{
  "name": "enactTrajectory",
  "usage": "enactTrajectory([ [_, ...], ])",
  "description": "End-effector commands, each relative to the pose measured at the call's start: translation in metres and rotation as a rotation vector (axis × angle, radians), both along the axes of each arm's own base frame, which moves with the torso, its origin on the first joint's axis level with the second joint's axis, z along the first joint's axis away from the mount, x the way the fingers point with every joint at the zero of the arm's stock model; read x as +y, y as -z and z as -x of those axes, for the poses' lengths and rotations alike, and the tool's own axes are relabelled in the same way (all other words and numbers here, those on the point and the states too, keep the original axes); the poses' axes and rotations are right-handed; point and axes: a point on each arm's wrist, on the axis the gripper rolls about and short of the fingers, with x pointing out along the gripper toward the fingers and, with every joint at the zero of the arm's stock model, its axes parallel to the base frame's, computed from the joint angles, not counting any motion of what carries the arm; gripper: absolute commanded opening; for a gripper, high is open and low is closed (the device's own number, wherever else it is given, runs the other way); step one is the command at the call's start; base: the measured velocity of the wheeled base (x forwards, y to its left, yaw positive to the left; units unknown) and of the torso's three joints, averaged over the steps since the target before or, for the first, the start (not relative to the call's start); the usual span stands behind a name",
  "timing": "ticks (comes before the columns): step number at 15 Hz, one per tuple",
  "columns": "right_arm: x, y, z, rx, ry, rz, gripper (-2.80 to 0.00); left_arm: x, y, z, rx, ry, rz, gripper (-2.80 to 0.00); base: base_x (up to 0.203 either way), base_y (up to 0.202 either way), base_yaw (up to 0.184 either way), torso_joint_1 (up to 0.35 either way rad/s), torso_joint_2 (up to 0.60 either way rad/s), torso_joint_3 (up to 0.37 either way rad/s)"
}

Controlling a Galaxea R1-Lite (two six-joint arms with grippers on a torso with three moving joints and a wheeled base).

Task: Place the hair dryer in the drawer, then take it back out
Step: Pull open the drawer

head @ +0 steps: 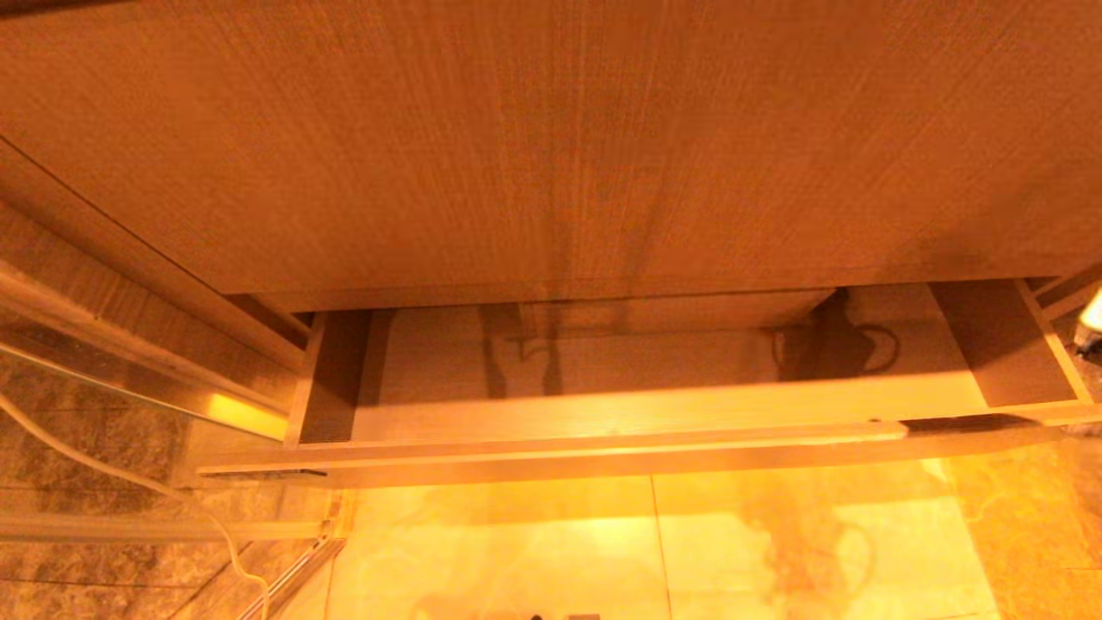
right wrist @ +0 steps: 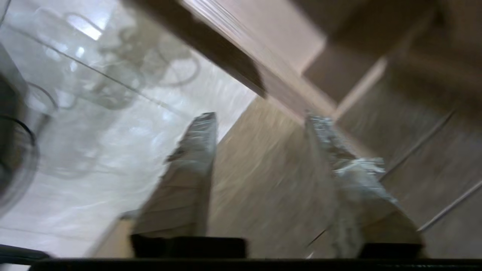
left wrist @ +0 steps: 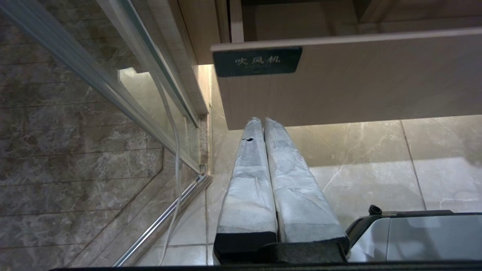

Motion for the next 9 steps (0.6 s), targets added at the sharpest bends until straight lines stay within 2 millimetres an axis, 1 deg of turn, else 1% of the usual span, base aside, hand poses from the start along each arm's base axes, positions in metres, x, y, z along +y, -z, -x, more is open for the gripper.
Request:
enactTrajectory([
  [1, -0.006, 0.005, -0.013, 0.025, 0.115, -0.05, -2.8, 0.0, 0.0, 0.0, -0.002, 0.0, 0.0, -2.8, 0.0, 0.0, 0.0, 0.0, 0.0, 0.0],
  [4, -0.011, 0.01, -0.031, 0.039, 0.164, -0.061, -2.8, 0.0, 0.0, 0.0, -0.002, 0.0, 0.0, -2.8, 0.0, 0.0, 0.0, 0.0, 0.0, 0.0],
  [6, -0.013, 0.012, -0.037, 0.023, 0.185, -0.079, -2.8, 0.0, 0.0, 0.0, -0.002, 0.0, 0.001, -2.8, 0.0, 0.0, 0.0, 0.0, 0.0, 0.0],
  [7, -0.016, 0.018, -0.049, 0.021, 0.209, -0.106, -2.8, 0.0, 0.0, 0.0, -0.002, 0.0, 0.001, -2.8, 0.0, 0.0, 0.0, 0.0, 0.0, 0.0],
  [8, -0.018, 0.021, -0.056, -0.001, 0.242, -0.144, -2.8, 0.0, 0.0, 0.0, -0.001, 0.0, 0.0, -2.8, 0.0, 0.0, 0.0, 0.0, 0.0, 0.0],
  [9, -0.019, 0.024, -0.059, -0.015, 0.268, -0.175, -2.8, 0.0, 0.0, 0.0, 0.0, 0.0, 0.001, -2.8, 0.0, 0.0, 0.0, 0.0, 0.0, 0.0],
])
